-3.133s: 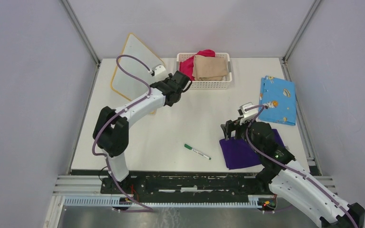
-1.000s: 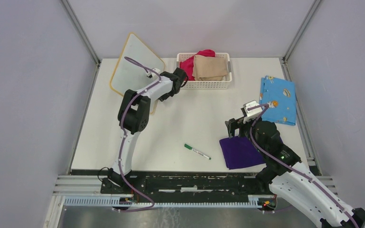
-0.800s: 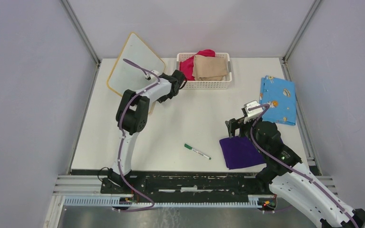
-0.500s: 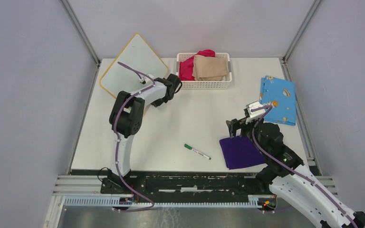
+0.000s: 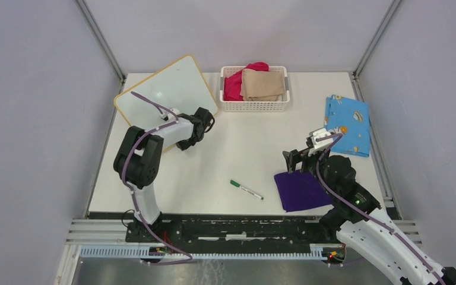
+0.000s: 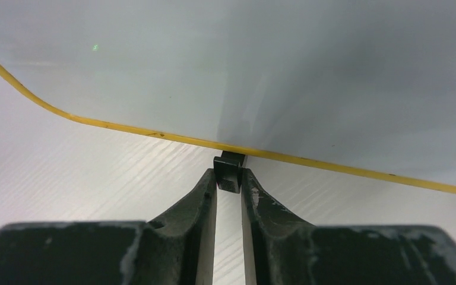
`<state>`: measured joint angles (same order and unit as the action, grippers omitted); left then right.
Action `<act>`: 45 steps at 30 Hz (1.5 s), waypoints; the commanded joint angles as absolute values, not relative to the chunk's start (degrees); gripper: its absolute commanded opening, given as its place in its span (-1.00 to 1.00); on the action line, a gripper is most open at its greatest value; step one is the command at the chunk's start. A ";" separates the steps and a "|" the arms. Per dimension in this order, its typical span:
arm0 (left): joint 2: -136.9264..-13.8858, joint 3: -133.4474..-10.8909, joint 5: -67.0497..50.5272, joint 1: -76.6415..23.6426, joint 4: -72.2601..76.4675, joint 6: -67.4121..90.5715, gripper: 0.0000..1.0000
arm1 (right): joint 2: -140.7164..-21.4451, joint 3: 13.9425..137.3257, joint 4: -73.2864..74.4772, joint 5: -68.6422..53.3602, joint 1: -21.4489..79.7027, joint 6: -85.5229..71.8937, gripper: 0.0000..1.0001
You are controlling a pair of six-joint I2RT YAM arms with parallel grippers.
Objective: Write a sentence on the whiteboard
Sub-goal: Move the whiteboard stand to the center of the board.
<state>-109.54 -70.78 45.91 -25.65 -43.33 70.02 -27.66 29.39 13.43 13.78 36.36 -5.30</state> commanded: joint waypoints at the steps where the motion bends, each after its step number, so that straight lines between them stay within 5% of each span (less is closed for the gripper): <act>1: -102.57 -64.12 45.70 -26.37 -43.78 67.95 -0.96 | -26.81 29.19 10.64 12.86 36.53 -6.33 0.85; 20: -84.22 -46.40 45.00 -39.72 -39.88 67.70 -0.96 | -25.84 27.46 10.72 12.28 36.50 -8.12 0.84; 43: -91.35 -45.07 44.65 -52.06 -20.52 52.76 -0.96 | -25.37 23.82 13.01 12.47 36.49 -9.77 0.83; 45: -89.97 -44.56 44.42 -52.35 -20.52 52.53 -0.79 | -25.99 23.90 12.77 12.08 36.55 -9.85 0.83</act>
